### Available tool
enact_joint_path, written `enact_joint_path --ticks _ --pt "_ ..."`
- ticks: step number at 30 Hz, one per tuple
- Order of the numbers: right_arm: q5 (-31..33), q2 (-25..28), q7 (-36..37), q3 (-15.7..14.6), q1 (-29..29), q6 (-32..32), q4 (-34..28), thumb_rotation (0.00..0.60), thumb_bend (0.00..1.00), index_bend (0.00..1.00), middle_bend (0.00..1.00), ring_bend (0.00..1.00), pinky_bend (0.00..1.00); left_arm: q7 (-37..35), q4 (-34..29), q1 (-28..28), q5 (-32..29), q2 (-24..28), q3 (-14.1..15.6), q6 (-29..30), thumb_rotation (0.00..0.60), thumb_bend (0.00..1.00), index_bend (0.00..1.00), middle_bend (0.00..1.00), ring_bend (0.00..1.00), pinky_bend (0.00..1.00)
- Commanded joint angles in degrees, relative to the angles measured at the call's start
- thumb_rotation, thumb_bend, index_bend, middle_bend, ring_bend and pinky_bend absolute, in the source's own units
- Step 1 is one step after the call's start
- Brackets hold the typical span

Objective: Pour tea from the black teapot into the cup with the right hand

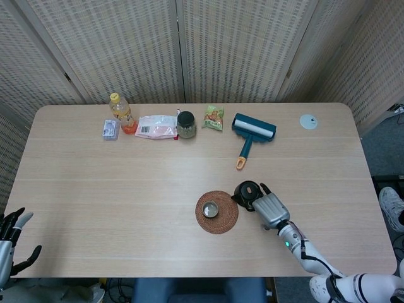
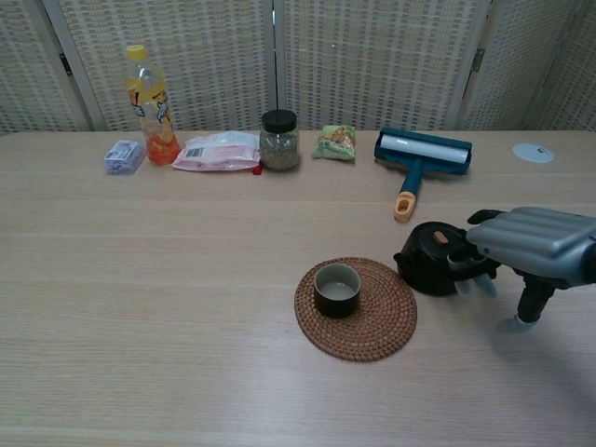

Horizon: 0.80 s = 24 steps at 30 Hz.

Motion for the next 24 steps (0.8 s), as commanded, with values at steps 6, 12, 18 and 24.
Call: enact_joint_path --ticks 6,12,18,24 --pt "0.9 -0.43 0.99 1.14 0.36 -0.98 1.01 0.6 0.1 0.61 0.68 0.63 0.03 0.04 -0.04 0.09 -0.03 0.06 0.0 0.12 0.6 0.29 0.15 0.07 0.09 0.03" --pt "2.04 -0.37 2.78 2.67 1.52 -3.2 2.09 0.6 0.08 0.73 0.79 0.74 0.03 0.12 -0.12 0.21 -0.08 0.17 0.02 0.2 0.6 0.29 0.15 0.07 0.09 0.03" --pt "1.69 -0.3 3.96 3.14 2.17 -4.23 2.72 0.6 0.0 0.74 0.8 0.75 0.03 0.26 -0.13 0.26 -0.22 0.13 0.02 0.11 0.6 0.29 0.15 0.07 0.09 0.03" --pt "2.19 -0.13 4.65 3.29 2.38 -4.7 3.02 0.6 0.0 0.74 0.8 0.76 0.03 0.25 -0.05 0.23 -0.28 0.06 0.02 -0.05 0.6 0.29 0.15 0.07 0.09 0.03"
